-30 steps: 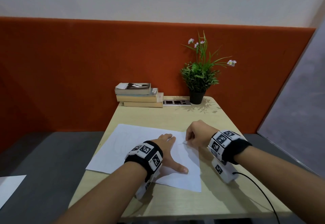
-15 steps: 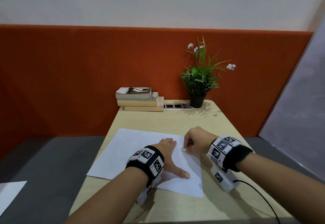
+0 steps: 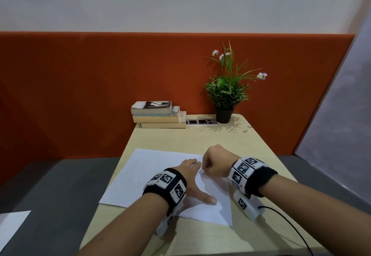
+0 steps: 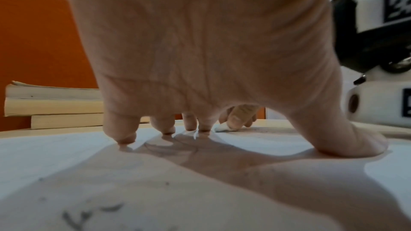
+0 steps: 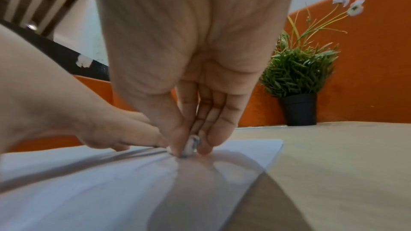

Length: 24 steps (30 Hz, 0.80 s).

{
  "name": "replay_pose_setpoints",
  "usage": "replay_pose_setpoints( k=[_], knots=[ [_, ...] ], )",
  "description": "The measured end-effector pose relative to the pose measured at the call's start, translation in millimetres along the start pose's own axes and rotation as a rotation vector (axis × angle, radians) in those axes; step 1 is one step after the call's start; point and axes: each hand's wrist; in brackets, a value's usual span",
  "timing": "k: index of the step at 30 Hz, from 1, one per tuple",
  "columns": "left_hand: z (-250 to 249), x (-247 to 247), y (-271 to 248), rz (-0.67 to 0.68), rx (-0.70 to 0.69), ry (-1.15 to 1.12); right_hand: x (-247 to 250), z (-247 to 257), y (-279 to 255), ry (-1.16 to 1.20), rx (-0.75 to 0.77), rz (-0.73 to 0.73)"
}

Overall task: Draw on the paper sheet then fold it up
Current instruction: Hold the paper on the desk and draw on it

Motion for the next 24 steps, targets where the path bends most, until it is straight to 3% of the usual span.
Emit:
replay_pose_setpoints(
  k=[3, 9, 16, 22, 24],
  knots=[
    [0.9, -0.3, 1.4, -0.001, 0.004, -0.01, -3.0, -1.8, 5.8, 0.021, -0.026, -0.028],
    [2.2, -1.6, 2.0, -0.014, -0.013, -0.009, -8.3, -4.0, -14.4, 0.066, 0.029, 0.145],
    [0.6, 1.2, -0.5, -0.007, -0.015, -0.022, -1.4, -0.5, 13.7, 0.004, -0.028, -0.035],
    [0.3, -0.2, 0.0, -0.009, -0.018, -0.015, -6.6, -1.7, -7.6, 0.073, 0.014, 0.145],
    [0.6, -0.4, 1.0, -0.009, -0.018, -0.013, -6.2, -2.1, -5.1, 0.032, 0.035, 0.138]
  ],
)
Point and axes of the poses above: each hand's wrist, its own y-axis towards the middle knuckle, its own x-axis out of the back of the hand, z = x × y, and after that the axes turned 6 degrees about -x, right-handed
